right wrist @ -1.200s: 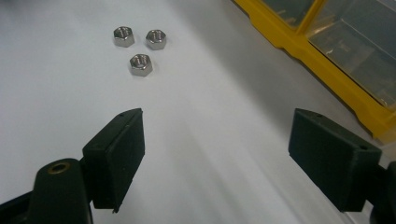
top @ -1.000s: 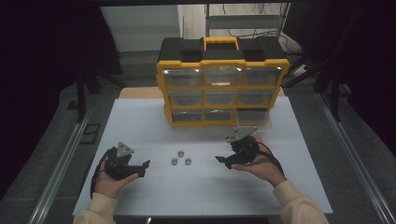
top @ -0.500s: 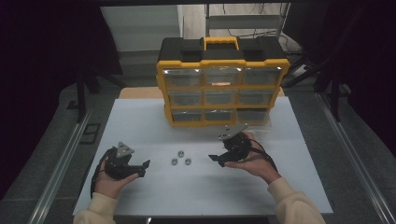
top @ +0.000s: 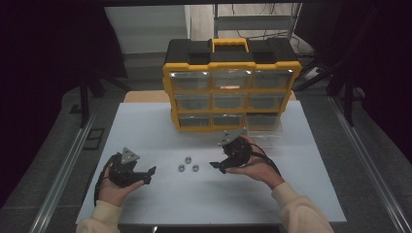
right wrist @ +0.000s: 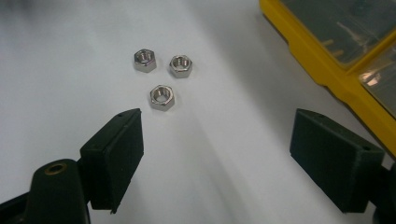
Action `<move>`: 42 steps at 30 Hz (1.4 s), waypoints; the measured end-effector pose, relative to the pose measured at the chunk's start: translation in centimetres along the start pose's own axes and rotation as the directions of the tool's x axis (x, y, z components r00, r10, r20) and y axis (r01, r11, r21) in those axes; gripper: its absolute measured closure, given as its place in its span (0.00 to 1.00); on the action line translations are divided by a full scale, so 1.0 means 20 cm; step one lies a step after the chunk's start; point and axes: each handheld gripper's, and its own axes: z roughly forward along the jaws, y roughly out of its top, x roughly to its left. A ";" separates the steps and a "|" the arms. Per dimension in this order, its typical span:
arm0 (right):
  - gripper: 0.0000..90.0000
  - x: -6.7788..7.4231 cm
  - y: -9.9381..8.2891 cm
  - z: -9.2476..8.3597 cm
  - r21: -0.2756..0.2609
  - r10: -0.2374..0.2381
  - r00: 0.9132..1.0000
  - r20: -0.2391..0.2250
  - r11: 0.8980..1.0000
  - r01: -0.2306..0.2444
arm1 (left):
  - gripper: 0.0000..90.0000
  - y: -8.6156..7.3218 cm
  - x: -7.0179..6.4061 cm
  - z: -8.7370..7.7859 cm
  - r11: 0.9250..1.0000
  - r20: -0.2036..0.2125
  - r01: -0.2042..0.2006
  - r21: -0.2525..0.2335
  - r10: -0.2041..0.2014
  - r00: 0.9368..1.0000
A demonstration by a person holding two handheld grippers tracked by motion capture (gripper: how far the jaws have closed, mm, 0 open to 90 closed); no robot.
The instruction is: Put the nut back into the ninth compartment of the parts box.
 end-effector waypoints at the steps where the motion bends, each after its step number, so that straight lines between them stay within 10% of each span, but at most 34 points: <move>1: 0.20 0.00 0.00 0.01 0.003 -0.002 1.000 -0.003 1.000 0.002 | 0.13 0.00 0.00 0.00 1.000 0.000 0.000 -0.002 0.000 1.000; 42: 0.20 0.07 0.09 0.19 0.056 -0.066 0.993 -0.101 0.996 0.072 | 0.13 0.00 0.00 0.00 1.000 0.002 0.006 0.000 -0.006 1.000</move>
